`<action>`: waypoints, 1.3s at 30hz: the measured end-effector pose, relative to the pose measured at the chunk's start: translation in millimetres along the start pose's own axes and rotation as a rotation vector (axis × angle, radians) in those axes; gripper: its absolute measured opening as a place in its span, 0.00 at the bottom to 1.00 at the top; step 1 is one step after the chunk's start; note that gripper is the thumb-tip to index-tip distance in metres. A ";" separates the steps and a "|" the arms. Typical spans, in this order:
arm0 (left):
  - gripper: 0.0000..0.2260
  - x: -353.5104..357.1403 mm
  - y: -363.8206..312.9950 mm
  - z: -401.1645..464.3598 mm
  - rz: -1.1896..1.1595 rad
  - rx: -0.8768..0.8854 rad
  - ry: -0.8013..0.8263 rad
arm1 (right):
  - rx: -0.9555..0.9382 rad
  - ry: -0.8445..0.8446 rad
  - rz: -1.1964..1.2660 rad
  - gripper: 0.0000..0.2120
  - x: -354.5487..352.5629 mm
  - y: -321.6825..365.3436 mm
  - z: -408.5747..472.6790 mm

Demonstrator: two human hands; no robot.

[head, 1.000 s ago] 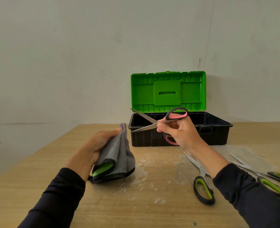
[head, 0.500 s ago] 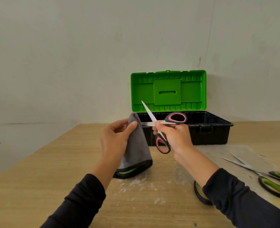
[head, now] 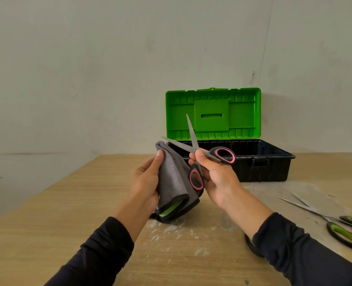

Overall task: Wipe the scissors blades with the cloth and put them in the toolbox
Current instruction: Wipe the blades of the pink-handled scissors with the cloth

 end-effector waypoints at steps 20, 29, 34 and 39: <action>0.07 21.7 11.1 -8.5 -0.132 -0.072 0.277 | 0.075 -0.015 -0.070 0.12 -4.4 -17.5 1.7; 0.10 16.1 9.2 -3.4 -0.130 -0.014 0.166 | 0.061 -0.052 -0.023 0.10 3.8 -25.0 -10.4; 0.13 14.0 6.0 0.3 -0.129 -0.030 0.118 | -0.027 -0.066 -0.094 0.08 5.4 -14.8 -12.2; 0.17 -0.9 -6.8 9.9 -0.228 -0.015 0.066 | -0.057 -0.074 -0.124 0.06 -1.9 -8.4 -10.9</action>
Point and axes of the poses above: each hand's wrist, its own z-axis towards the middle knuckle, its own x-axis out of the palm, y = z × x, the point moved 7 cm from there along z, towards the middle knuckle, and after that the axes turned 2 degrees about y, right-handed, at the moved point
